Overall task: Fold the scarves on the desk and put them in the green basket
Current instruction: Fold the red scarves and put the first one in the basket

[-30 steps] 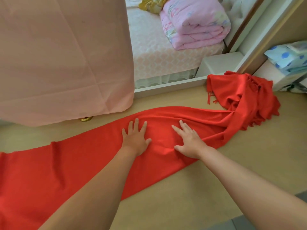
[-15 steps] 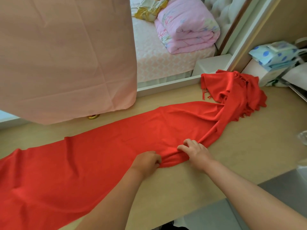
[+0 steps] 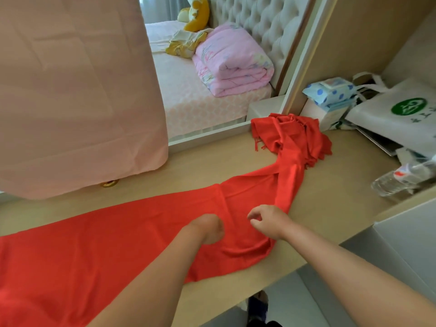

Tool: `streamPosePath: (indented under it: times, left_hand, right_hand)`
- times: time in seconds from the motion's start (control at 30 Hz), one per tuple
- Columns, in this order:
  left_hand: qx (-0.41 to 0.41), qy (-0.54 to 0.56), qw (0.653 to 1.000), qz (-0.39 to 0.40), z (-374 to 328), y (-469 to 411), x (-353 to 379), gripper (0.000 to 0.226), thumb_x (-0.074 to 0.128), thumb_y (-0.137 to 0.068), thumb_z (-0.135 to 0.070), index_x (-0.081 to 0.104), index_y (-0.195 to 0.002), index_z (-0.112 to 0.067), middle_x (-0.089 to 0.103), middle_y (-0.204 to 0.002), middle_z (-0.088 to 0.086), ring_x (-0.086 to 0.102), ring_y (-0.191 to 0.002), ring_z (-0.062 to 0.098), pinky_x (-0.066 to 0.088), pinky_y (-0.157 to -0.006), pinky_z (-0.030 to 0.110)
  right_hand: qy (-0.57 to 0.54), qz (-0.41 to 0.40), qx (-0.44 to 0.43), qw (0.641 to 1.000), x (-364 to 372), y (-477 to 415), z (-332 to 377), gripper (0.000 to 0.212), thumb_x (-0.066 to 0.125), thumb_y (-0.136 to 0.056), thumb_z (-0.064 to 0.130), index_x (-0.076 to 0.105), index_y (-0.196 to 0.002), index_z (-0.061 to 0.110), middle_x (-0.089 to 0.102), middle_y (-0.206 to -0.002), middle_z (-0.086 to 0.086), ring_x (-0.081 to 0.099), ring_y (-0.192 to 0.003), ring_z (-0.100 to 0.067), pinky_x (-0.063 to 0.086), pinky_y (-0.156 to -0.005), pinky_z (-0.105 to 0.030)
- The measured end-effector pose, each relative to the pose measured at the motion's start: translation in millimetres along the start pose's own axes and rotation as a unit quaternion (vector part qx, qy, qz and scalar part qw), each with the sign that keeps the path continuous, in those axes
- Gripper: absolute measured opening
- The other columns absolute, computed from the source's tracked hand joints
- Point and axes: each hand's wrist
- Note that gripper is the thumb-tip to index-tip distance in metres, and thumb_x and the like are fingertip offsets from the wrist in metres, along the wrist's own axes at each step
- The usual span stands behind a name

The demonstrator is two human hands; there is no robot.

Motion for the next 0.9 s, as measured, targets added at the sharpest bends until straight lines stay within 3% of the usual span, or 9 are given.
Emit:
streamPosePath:
  times: [0.13,0.27,0.37,0.43,0.53,0.7,0.77,0.83,0.9]
  left_hand:
    - [0.015,0.04,0.996,-0.08,-35,-52,-16,0.023,0.049,-0.089,-0.017,0.069,-0.101,-0.018,0.07,-0.108,0.006,0.064,-0.104,0.028,0.049,-0.086,0.031]
    - [0.031,0.042,0.991,-0.122,-70,-106,-27,0.037,0.046,-0.093,-0.016,0.061,-0.127,-0.023,0.057,-0.129,0.004,0.053,-0.122,0.026,0.044,-0.101,0.035]
    - [0.035,0.013,0.995,-0.089,-90,-140,-30,0.047,0.043,-0.091,-0.013,0.052,-0.135,-0.026,0.05,-0.133,0.002,0.047,-0.129,0.025,0.043,-0.103,0.043]
    - [0.038,-0.02,0.997,-0.059,-99,-156,-32,0.056,0.043,-0.091,-0.013,0.041,-0.145,-0.029,0.039,-0.148,-0.001,0.034,-0.139,0.023,0.04,-0.108,0.045]
    - [0.001,-0.073,0.997,-0.026,-104,-172,-36,0.072,0.048,-0.093,-0.017,0.017,-0.154,-0.037,0.009,-0.163,-0.005,0.009,-0.15,0.019,0.032,-0.114,0.045]
    - [-0.141,-0.131,0.98,-0.046,-93,-186,-49,0.077,0.048,-0.095,-0.035,0.001,-0.155,-0.034,0.011,-0.161,0.005,0.014,-0.146,0.03,0.035,-0.104,0.048]
    - [-0.159,-0.137,0.973,-0.092,-94,-190,-57,0.072,0.051,-0.092,-0.031,0.015,-0.154,-0.028,0.028,-0.153,0.009,0.029,-0.139,0.031,0.036,-0.102,0.044]
    - [-0.132,-0.132,0.963,-0.195,-102,-198,-64,0.051,0.052,-0.089,-0.023,0.04,-0.139,-0.021,0.049,-0.133,0.009,0.046,-0.123,0.029,0.041,-0.095,0.039]
    - [-0.08,-0.12,0.952,-0.272,-114,-210,-72,0.037,0.052,-0.088,-0.015,0.05,-0.125,-0.019,0.052,-0.12,0.005,0.05,-0.112,0.027,0.045,-0.084,0.037]
  right_hand:
    - [0.067,-0.047,0.018,0.997,-30,-20,-43,0.033,0.053,-0.09,0.022,0.068,-0.118,0.03,0.063,-0.128,0.006,0.058,-0.119,-0.017,0.044,-0.102,-0.031]
    - [0.215,-0.036,-0.037,0.975,-50,-49,-80,0.049,0.045,-0.092,0.009,0.055,-0.136,0.027,0.045,-0.148,0.003,0.038,-0.14,-0.017,0.034,-0.109,-0.035]
    - [0.304,-0.017,-0.071,0.95,-62,-72,-98,0.05,0.037,-0.098,0.005,0.045,-0.144,0.022,0.031,-0.158,-0.002,0.022,-0.148,-0.02,0.026,-0.113,-0.039]
    - [0.345,-0.017,-0.094,0.934,-64,-86,-110,0.048,0.034,-0.1,0.008,0.041,-0.146,0.023,0.032,-0.157,-0.004,0.032,-0.142,-0.024,0.029,-0.109,-0.04]
    - [0.381,-0.027,-0.093,0.919,-71,-96,-129,0.045,0.032,-0.102,0.015,0.04,-0.145,0.025,0.049,-0.14,-0.006,0.049,-0.124,-0.028,0.033,-0.1,-0.04]
    - [0.341,-0.035,0.071,0.937,-96,-91,-168,0.034,0.038,-0.095,0.022,0.057,-0.123,0.021,0.061,-0.126,-0.005,0.055,-0.118,-0.027,0.037,-0.096,-0.035]
    - [0.288,-0.053,0.145,0.945,-103,-85,-181,0.035,0.036,-0.095,0.028,0.061,-0.118,0.018,0.065,-0.122,-0.005,0.061,-0.113,-0.027,0.043,-0.09,-0.032]
    - [0.228,-0.1,0.187,0.95,-109,-83,-190,0.038,0.038,-0.097,0.038,0.066,-0.112,0.017,0.068,-0.115,-0.006,0.065,-0.106,-0.028,0.046,-0.084,-0.03]
    - [0.224,-0.163,0.166,0.946,-110,-88,-191,0.031,0.048,-0.095,0.04,0.068,-0.104,0.017,0.07,-0.105,-0.005,0.068,-0.096,-0.028,0.048,-0.077,-0.031]
Point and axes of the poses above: each hand's wrist, its own y-axis away from the middle knuckle, its own x-axis out of the palm, z = x × y
